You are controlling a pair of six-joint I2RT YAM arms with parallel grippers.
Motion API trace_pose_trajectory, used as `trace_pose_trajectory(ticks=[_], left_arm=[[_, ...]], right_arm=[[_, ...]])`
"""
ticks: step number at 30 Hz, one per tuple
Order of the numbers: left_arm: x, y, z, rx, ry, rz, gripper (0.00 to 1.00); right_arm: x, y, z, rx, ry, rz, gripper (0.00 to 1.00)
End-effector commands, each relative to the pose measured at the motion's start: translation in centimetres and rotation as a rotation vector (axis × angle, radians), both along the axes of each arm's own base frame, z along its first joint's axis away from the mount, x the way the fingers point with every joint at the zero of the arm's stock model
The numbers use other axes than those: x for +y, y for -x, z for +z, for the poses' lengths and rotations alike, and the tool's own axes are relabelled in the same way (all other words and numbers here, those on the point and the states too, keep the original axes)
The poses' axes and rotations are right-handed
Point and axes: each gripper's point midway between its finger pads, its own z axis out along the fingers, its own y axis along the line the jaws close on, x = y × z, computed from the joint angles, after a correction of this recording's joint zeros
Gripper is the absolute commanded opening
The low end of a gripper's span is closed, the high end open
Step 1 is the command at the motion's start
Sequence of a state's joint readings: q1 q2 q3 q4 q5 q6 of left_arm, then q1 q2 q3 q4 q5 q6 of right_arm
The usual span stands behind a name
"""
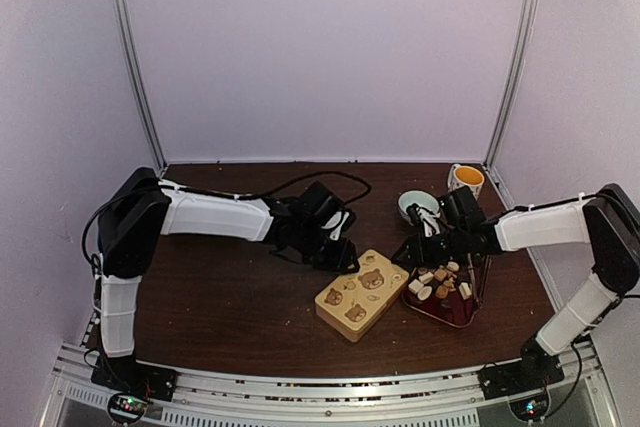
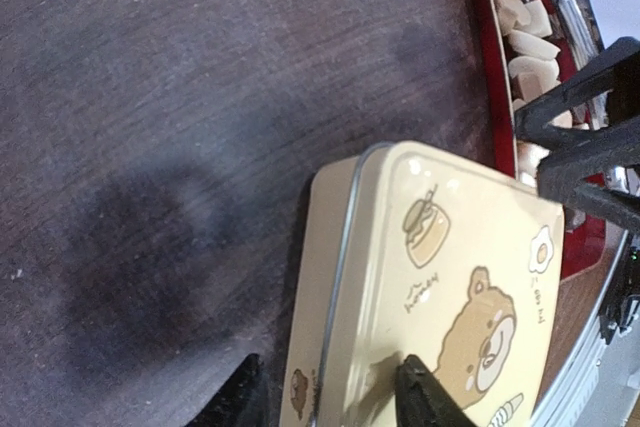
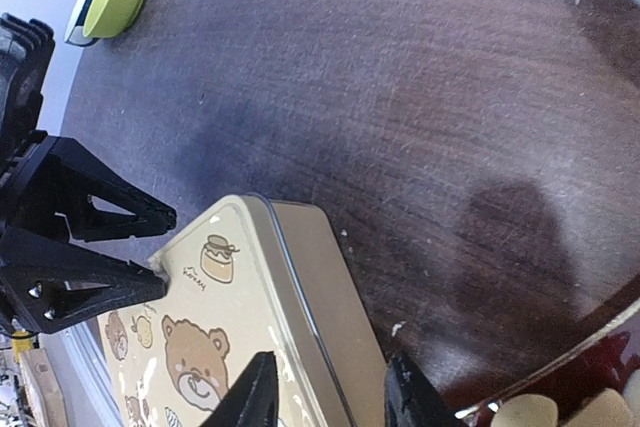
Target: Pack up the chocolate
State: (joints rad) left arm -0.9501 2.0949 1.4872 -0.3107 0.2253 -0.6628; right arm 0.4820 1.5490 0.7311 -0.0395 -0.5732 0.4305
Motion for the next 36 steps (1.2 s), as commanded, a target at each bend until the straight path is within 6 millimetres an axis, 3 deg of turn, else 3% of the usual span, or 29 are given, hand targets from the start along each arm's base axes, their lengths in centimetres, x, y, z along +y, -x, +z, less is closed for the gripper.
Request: trace_pose_trajectory(ticks=[1,9,15,19,22,25,30,31,35,36], left_arm=[[1.0,-1.1,3.7,-0.094,-0.037,0.015,0.45],[2.8,-2.3,11.3,-0.249,-0.021,0.068,0.52],[4.4,-0.5,13.0,-0.257,0.012,0.074,0.52],[4.7,1.9,13.7,-0.242,0.037,0.037,0.51],[4.8,3.8,13.6,-0.223,0.046,-0.006,0.49],[5.7,5.0,12.8,-0.208,0.033,-0.020,0.47],[6.5,5.8,10.5,-0.169,0.007,-0.012,0.42],[6.4,6.0,10.2,-0.160,0.008,-0.013,0.37],[6.3,6.5,8.6,-0.116,-0.004,0.000,0.00],[6.3,6.6,8.0,-0.102,-0.013,0.001,0.00]], right_arm=[[-1.5,-1.0,1.9,-0.067,0.095,-0.049,0.37],[-2.4,-2.5,6.7,-0.186,0.099,-0.129,0.38],[-2.6,-1.9,10.1,-0.245,0.069,-0.131,0.39],[-3.3,-0.9,10.2,-0.237,0.131,-0.127,0.38],[-4.2,-0.2,10.2,-0.222,0.193,-0.136,0.38],[-3.7,1.0,10.3,-0.219,0.202,-0.109,0.38],[-3.1,2.5,8.6,-0.198,0.241,-0.087,0.34],[-3.1,2.8,8.2,-0.189,0.243,-0.084,0.32],[-2.9,3.8,6.5,-0.154,0.255,-0.071,0.16],[-2.9,4.0,5.9,-0.141,0.264,-0.068,0.10]])
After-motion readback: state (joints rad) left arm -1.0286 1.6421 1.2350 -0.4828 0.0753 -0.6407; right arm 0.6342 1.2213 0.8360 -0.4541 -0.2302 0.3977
